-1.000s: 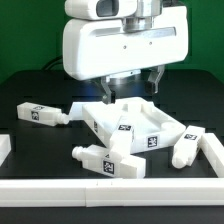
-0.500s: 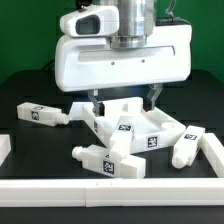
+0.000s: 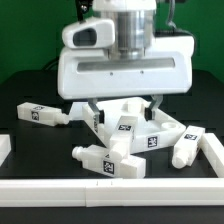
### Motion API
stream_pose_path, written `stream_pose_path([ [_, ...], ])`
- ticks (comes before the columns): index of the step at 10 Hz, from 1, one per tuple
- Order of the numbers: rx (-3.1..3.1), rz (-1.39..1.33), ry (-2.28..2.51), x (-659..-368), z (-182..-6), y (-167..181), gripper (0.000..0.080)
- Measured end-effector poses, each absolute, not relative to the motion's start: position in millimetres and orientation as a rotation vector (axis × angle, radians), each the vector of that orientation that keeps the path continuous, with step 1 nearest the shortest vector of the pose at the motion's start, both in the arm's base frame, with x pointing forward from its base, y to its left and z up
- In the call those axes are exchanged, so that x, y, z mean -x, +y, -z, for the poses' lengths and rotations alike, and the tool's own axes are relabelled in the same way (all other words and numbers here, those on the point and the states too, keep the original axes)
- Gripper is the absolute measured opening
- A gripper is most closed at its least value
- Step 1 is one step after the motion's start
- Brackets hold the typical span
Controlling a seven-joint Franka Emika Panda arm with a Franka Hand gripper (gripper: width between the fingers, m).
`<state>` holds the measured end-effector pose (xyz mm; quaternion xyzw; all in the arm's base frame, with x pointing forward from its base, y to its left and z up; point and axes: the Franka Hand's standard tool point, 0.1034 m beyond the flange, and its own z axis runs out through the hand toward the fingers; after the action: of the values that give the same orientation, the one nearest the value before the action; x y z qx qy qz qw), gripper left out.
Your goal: Assemble desk
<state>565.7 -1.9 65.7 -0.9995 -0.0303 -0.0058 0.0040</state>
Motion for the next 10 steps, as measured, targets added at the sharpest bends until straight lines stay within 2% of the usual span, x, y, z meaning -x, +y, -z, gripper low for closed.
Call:
stream_pose_path([
  [2, 3.135, 0.034, -0.097, -564.0, -54.9, -6.2, 0.0649],
  [4, 3.133, 0.025, -0.113, -561.1, -52.7, -0.5, 0.0649],
  [5, 3.133, 0.025, -0.113, -561.1, -52.6, -0.6, 0.0522],
  [6, 3.133, 0.024, -0.113, -561.0, -52.5, -0.6, 0.0522],
  [8, 3.133, 0.025, -0.113, -561.2, -52.5, -0.5, 0.028],
  [10, 3.133, 0.025, -0.113, -561.3, -52.9, -0.5, 0.028],
])
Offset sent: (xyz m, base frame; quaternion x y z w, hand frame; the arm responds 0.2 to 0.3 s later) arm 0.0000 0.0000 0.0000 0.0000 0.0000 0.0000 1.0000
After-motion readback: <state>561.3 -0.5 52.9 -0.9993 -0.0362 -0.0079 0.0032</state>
